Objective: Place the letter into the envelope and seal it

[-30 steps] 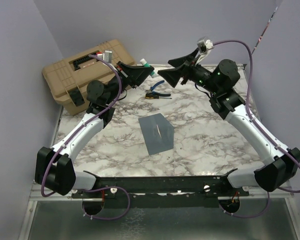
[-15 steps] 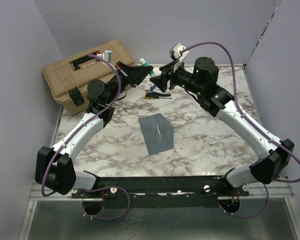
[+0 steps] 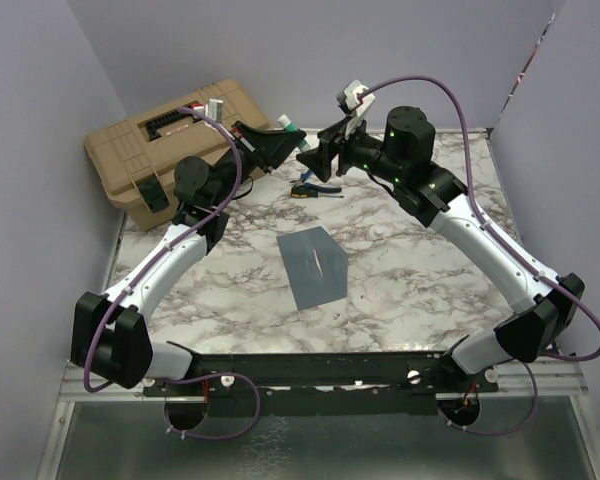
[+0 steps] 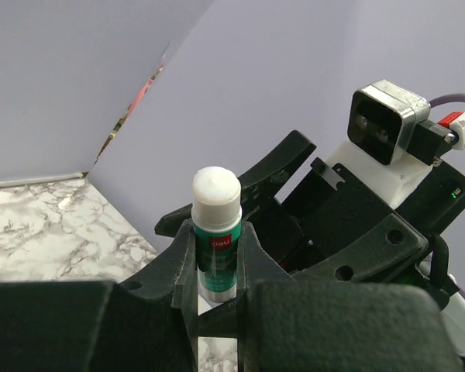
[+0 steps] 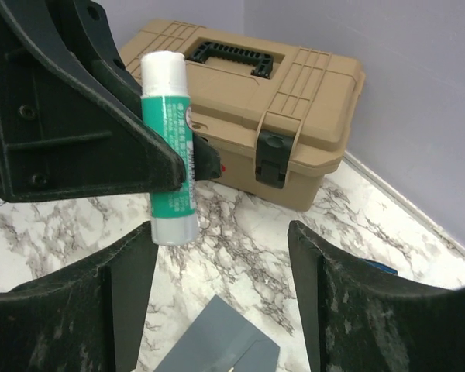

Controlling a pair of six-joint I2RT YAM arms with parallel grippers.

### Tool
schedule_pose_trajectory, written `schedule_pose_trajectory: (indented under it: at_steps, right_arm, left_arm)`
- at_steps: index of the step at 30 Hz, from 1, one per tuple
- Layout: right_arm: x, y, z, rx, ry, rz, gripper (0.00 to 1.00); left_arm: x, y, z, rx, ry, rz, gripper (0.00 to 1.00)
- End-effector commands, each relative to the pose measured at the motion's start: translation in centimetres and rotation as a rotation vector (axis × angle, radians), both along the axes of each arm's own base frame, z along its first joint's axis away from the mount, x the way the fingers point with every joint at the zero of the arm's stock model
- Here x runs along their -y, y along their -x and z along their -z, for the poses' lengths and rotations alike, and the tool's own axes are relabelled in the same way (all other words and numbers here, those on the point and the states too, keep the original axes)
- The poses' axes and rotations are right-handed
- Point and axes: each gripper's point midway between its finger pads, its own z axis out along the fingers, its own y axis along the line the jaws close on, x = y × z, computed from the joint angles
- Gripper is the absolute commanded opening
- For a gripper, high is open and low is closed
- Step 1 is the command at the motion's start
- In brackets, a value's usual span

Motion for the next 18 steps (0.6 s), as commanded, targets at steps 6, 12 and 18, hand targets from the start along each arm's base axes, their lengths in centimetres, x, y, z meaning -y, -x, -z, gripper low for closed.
schedule_pose_trajectory:
  at_steps: [6,12,18]
  right_arm:
    - [-1.1,0.7,-1.0,0.014,-0.038,-0.063,0.68]
    - [-1.4,0.3,-0.4,-0.033,-0.022,-0.062,0.27]
    - [-1.5,2.1,-0.6,-0.14,-0.049,-0.204,0.0]
  left_arm:
    - [0.7,0.0,-0.4,0.016,-0.011,0.023,0.0]
    - [0.6,0.2,-1.0,0.034,-0.011,0.02,0.0]
    - [0.6,1.5,-1.7,0.12,-0.057,0.032,0.0]
